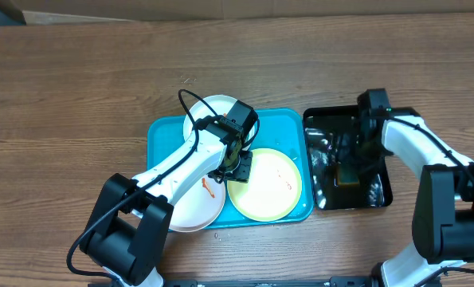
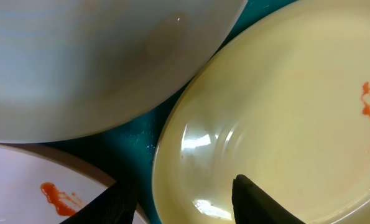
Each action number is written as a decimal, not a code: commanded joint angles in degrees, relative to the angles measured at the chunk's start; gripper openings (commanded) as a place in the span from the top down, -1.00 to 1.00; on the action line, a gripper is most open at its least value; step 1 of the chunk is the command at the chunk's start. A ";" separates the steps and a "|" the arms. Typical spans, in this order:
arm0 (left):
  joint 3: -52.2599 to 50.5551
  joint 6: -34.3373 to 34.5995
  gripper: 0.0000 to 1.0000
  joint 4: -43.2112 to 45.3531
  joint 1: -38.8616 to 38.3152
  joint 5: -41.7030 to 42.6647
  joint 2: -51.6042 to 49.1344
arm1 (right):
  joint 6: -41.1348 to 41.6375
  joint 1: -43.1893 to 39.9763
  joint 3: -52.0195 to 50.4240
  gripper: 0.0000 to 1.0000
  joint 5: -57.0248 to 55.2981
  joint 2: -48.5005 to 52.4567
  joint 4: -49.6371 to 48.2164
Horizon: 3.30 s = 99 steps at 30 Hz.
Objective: Clean dirty plates on tray and stack at the side
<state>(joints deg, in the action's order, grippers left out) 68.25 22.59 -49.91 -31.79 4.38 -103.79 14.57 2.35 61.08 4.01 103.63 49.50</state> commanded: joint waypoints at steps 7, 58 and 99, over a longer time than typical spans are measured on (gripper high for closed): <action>0.37 0.55 -0.08 0.52 -0.11 -0.52 -0.92 | 0.09 0.15 -0.50 -0.45 -0.92 -0.44 -0.57; -3.61 0.59 0.44 3.72 -0.11 -3.34 -0.94 | 0.11 0.17 1.90 -0.82 -2.86 -0.44 4.66; -3.63 0.11 0.48 3.87 -0.11 -3.58 -0.94 | 1.14 0.26 1.88 0.85 -1.73 -0.42 5.05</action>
<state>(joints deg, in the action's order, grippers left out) 65.06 22.57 -46.19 -31.79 1.43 -103.90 15.86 2.39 62.30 2.98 103.13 55.20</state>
